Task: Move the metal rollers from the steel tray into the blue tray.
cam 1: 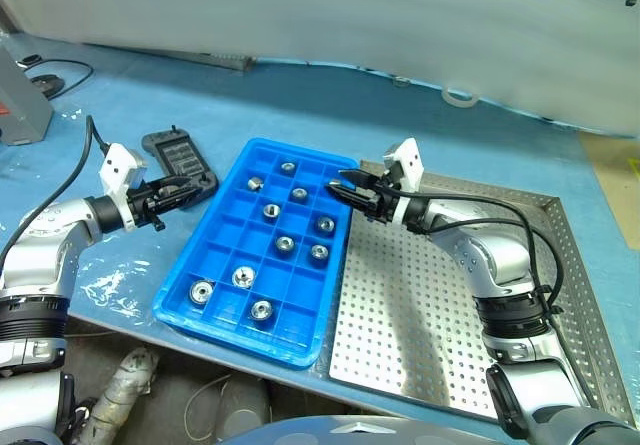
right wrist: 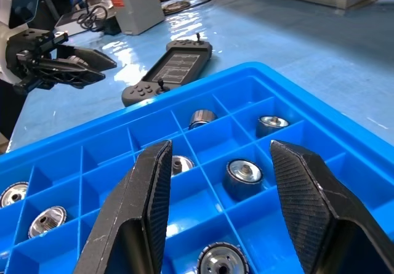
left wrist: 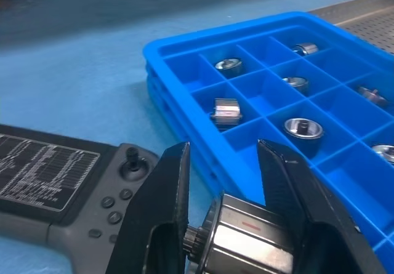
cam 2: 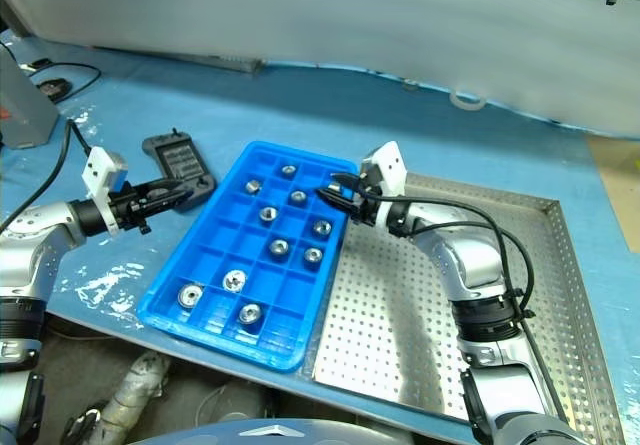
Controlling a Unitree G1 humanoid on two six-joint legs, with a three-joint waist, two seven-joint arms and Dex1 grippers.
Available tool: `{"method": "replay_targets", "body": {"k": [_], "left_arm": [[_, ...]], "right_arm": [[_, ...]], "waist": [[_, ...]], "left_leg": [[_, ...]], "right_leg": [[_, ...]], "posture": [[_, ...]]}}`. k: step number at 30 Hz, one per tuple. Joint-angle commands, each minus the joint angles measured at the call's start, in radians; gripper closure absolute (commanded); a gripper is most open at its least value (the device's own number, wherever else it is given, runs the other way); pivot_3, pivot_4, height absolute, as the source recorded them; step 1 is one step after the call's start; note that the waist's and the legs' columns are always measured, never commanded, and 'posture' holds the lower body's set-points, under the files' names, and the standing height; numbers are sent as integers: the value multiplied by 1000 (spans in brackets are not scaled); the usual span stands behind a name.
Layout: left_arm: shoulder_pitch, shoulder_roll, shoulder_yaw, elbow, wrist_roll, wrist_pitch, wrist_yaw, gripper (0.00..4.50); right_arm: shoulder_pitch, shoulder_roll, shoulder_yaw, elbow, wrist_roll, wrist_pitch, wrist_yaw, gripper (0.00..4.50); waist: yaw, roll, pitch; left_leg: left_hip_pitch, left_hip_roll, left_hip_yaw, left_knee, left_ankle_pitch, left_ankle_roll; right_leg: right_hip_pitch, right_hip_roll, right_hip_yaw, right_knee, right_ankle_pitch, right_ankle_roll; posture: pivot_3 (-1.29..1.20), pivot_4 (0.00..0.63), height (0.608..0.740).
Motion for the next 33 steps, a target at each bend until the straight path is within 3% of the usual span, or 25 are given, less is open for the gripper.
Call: {"method": "replay_targets", "body": {"k": [1, 7, 23, 24, 28, 33], "left_arm": [[-9, -35, -3, -94, -26, 21, 24, 3130], [45, -64, -80, -204, -29, 73, -23, 3130], [68, -111, -147, -86, 82, 16, 24, 3130], [64, -115, -146, -83, 82, 23, 27, 2407], [53, -114, -150, -78, 85, 45, 26, 1246], [26, -106, -126, -134, 18, 99, -13, 1246]], "right_arm": [[-21, 5, -3, -5, -1, -29, 9, 1874], [-2, 1, -8, -20, -2, -28, 2, 1874], [36, -7, -11, -31, -10, -37, -16, 1874], [36, -7, -11, -30, -10, -38, -15, 1833], [32, -6, -11, -23, -12, -41, -10, 1833], [32, -4, -11, -21, -10, -42, -5, 1833]], "waist": [[-1, 0, 0], [-9, -1, 0], [-10, 0, 0], [-9, 0, 0], [-9, 1, 0], [-10, 1, 0]], "left_leg": [[0, 0, 0, 0, 0, 0], [-1, 0, 1, 0, 0, 0], [4, 1, 1, -3, 1, -2], [4, 1, 1, -3, 1, -2], [7, 1, 1, -3, 1, -2], [9, 1, 1, -6, 2, -3]], "right_leg": [[0, 0, 0, 0, 0, 0], [-2, 0, 0, 1, 0, 0], [1, 0, 1, 0, 0, 0], [2, 0, 1, 0, 0, 0], [5, 0, 1, 0, 0, 0], [5, 0, 1, 0, 0, 0]], "posture": [[4, 150, 740], [-23, 150, 740], [-39, 150, 740], [-39, 150, 740], [-48, 150, 740], [-44, 150, 740]]}}
